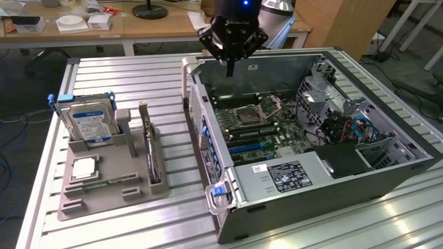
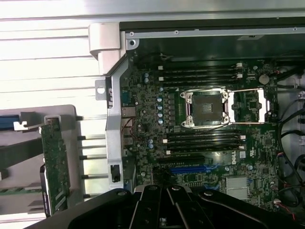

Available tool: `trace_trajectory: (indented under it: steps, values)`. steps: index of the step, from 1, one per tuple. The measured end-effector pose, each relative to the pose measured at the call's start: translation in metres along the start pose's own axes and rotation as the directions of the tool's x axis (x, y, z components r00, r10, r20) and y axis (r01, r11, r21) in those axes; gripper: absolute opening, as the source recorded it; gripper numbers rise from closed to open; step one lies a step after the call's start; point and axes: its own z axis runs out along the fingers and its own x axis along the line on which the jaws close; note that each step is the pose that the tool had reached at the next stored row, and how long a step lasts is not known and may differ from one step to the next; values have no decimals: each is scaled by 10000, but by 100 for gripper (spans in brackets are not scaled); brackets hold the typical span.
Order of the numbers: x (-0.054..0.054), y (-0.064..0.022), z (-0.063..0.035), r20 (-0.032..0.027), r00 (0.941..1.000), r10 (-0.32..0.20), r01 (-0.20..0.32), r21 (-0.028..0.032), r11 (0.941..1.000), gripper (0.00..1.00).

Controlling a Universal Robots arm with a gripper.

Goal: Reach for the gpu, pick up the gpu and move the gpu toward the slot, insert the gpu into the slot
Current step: 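Reach for the gpu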

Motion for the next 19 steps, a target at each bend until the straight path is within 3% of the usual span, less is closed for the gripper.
trace_trajectory:
  steps: [19]
  values:
    - [110,-11,-3,0,10000,0,0,0,10000,10]
